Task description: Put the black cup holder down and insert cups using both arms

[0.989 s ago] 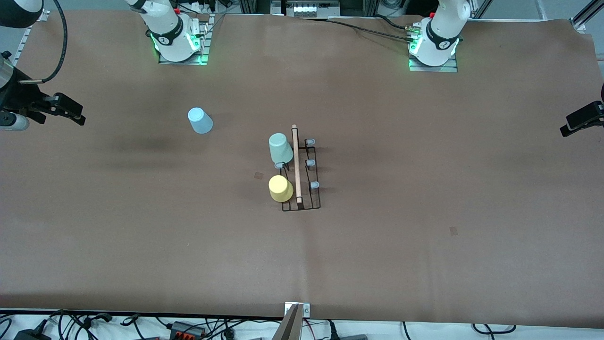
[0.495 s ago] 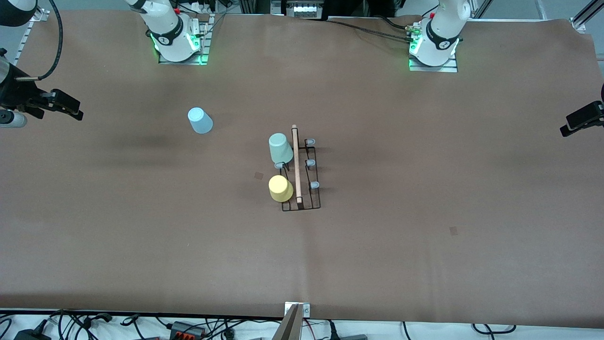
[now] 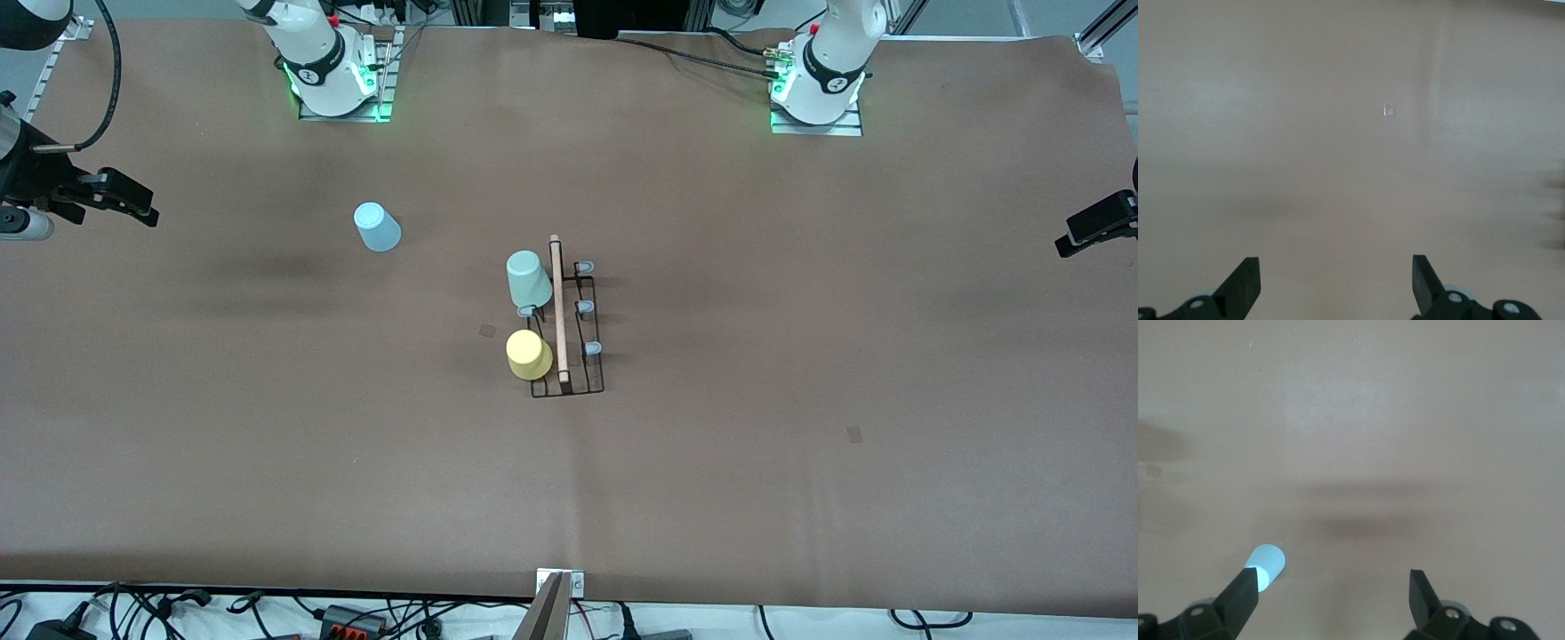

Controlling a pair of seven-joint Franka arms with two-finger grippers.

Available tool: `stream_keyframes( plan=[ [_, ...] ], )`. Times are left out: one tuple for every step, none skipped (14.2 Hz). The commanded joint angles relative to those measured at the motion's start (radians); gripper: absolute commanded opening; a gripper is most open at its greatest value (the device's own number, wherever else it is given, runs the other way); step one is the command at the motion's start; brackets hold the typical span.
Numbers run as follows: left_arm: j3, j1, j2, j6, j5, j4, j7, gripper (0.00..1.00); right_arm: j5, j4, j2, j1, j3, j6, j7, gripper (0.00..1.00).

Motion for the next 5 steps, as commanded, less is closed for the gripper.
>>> stream_keyframes(
  plan=[
    [-0.002,0.0,-0.007,0.002,0.021,-0.004,-0.001,1.0,0.016,-0.012,-0.019,0.01,-0.007,0.003,-0.011,1.0],
    [-0.002,0.0,-0.007,0.002,0.021,-0.004,-0.001,1.0,0.016,-0.012,-0.019,0.01,-0.007,0.003,-0.011,1.0],
    [-0.002,-0.002,-0.007,0.002,0.021,-0.004,-0.001,1.0,0.016,-0.012,-0.019,0.01,-0.006,0.003,-0.012,1.0],
    [-0.002,0.0,-0.007,0.002,0.02,-0.004,-0.001,1.0,0.016,-0.012,-0.019,0.01,-0.007,0.001,-0.012,1.0],
    [-0.002,0.0,-0.007,0.002,0.02,-0.004,-0.001,1.0,0.016,-0.012,-0.022,0.01,-0.007,0.001,-0.012,1.0]
  ],
)
